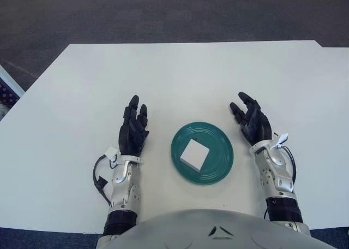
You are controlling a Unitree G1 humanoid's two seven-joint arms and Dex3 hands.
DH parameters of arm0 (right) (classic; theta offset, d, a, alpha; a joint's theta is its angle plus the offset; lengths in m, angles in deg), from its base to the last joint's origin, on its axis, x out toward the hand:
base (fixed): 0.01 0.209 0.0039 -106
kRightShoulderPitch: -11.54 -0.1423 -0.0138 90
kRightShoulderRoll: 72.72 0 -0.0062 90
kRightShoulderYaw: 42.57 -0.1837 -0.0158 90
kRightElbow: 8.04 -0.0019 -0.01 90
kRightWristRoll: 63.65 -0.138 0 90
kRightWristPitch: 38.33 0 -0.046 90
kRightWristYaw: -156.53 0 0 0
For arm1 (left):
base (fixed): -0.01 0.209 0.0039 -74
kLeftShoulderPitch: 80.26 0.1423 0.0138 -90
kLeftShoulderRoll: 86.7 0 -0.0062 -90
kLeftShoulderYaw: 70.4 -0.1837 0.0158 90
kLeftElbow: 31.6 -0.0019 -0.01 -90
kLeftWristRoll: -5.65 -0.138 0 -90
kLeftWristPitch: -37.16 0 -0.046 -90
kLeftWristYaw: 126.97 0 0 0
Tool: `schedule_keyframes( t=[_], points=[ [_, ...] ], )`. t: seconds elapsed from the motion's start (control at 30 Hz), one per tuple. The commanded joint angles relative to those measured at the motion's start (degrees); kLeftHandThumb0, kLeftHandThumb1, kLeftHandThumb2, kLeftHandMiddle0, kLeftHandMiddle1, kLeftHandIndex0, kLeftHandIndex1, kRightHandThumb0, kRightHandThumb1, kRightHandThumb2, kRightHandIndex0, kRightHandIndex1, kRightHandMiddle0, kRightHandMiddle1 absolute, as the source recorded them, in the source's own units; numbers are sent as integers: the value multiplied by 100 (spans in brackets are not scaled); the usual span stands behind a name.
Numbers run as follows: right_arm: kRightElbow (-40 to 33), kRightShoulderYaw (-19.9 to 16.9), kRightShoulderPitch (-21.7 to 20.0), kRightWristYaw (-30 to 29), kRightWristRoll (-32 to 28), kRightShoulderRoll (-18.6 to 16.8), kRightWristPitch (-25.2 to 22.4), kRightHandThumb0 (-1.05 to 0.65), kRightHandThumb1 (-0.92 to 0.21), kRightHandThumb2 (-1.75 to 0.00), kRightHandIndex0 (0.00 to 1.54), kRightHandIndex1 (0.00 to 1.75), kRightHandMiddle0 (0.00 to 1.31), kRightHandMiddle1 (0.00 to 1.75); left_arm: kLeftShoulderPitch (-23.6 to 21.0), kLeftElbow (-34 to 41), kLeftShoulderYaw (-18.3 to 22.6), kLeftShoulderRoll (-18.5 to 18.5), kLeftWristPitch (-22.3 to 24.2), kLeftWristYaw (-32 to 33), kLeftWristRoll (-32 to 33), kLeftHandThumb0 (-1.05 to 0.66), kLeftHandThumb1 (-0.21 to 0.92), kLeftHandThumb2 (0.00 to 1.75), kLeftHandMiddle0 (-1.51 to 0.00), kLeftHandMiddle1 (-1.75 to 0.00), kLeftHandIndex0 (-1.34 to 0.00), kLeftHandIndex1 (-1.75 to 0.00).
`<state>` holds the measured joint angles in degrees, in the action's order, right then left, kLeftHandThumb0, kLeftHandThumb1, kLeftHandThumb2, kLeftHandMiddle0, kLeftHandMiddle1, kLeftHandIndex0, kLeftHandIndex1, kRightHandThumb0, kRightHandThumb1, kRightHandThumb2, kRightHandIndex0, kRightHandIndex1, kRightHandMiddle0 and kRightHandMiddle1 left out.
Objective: Put the charger into the plate.
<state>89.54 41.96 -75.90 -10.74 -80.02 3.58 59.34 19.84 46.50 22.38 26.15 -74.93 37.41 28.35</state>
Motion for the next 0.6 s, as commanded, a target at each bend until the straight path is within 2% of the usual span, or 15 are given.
schedule_keyframes(
  t=[0.0, 0.13, 0.27, 0.57],
  points=[
    [575, 71, -210, 335, 281, 233, 440, -104, -92, -99, 11, 1, 0, 46, 364, -262, -37, 218, 89, -96, 51, -98, 92, 89, -13, 0, 0, -38],
    [1021, 144, -306, 510, 488, 315, 812, -104, -92, -101, 6, 1, 0, 29, 393, -184, -75, 205, 139, -55, -15, -98, 92, 88, -11, 0, 0, -32],
    [1193, 162, -288, 530, 594, 288, 1041, -104, -92, -102, 3, 0, 0, 20, 430, -124, -117, 255, 58, 59, -132, -98, 92, 88, -11, 0, 0, -29],
    [1424, 132, -290, 631, 516, 216, 1156, -102, -92, -100, 2, 0, 0, 11, 494, -32, -193, 215, -45, 56, -225, -100, 92, 89, -12, 0, 0, -27]
  ],
)
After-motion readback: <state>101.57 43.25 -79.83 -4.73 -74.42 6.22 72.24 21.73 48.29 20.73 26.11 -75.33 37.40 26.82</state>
